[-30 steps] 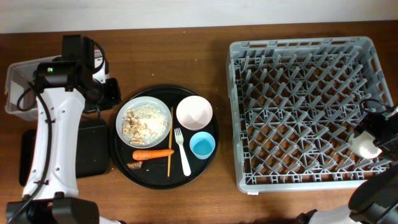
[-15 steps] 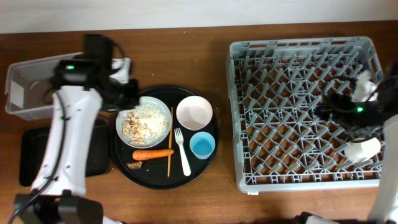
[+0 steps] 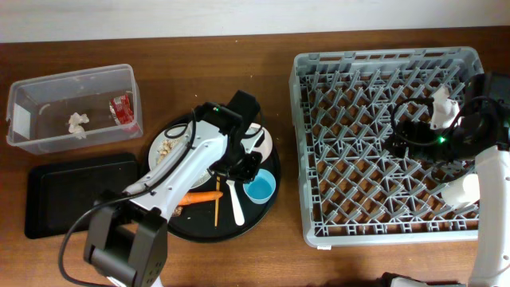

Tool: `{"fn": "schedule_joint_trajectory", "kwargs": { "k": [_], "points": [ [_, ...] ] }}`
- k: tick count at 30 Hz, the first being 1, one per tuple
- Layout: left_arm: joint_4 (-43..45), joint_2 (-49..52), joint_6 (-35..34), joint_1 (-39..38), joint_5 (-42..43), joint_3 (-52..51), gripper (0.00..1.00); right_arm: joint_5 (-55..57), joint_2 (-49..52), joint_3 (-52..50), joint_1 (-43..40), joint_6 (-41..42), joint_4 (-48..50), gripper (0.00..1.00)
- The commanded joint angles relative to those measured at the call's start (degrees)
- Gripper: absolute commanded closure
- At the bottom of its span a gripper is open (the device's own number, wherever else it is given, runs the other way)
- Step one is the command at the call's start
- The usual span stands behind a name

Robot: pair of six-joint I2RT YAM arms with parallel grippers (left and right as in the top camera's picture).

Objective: Sort waste into correct bins and load items into the dishwasher rack
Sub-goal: 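Grasp the blue cup with the left gripper and lift it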

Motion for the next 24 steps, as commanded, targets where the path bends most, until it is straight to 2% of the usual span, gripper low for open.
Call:
{"fn": "schedule_joint_trajectory", "kwargs": {
  "k": [1,3,4,9,12,15,21,22,23,24],
  "points": [
    [0.37,0.63,0.28,-0.2,0.0,-0.96,0.85,0.72,0.09,0.46,0.37,-0.57,-0.02,0.11],
    [0.7,0.63,0.26,-0.22,0.02,-0.96,0.84,0.72,0.09,0.46,0.37,-0.57,-0.07,0.11],
    [0.87,0.63,0.26,-0.22,0.02,-0.96,0.8,0.72,0.09,0.46,0.37,-0.57,-0.07,0.11],
    [1.03,1.51,0.26,-0.22,0.02,-1.07,0.79,0.72,0.09,0.46,0.37,-0.57,-0.07,0.11],
    [1.29,4.28,0.28,-0.48,0.09,-1.07,0.75,0.72,0.09,0.46,0.37,-0.57,-0.07,0.11],
    [2.25,4.42,0.35,-0.28,0.04,-0.09,1.0,0.72,0.09,0.48,0.37,-0.57,-0.07,0.11],
    [-6.71,1.64,2.49,8.76,0.44,16.98,1.0,2.05,0.09,0.46,0.26,-0.76,-0.02,0.1],
    [-7.76,0.83,3.58,11.8,3.98,20.2,1.0,2.01,0.09,0.46,0.26,-0.74,0.2,0.1],
    [-7.04,0.24,5.25,14.27,11.5,21.55,1.0,1.68,0.09,0.46,0.33,-0.74,0.57,0.07],
    [-4.42,-0.09,8.81,16.85,25.33,21.64,1.0,-1.22,0.22,0.46,0.33,-2.19,0.96,0.06]
  ]
}}
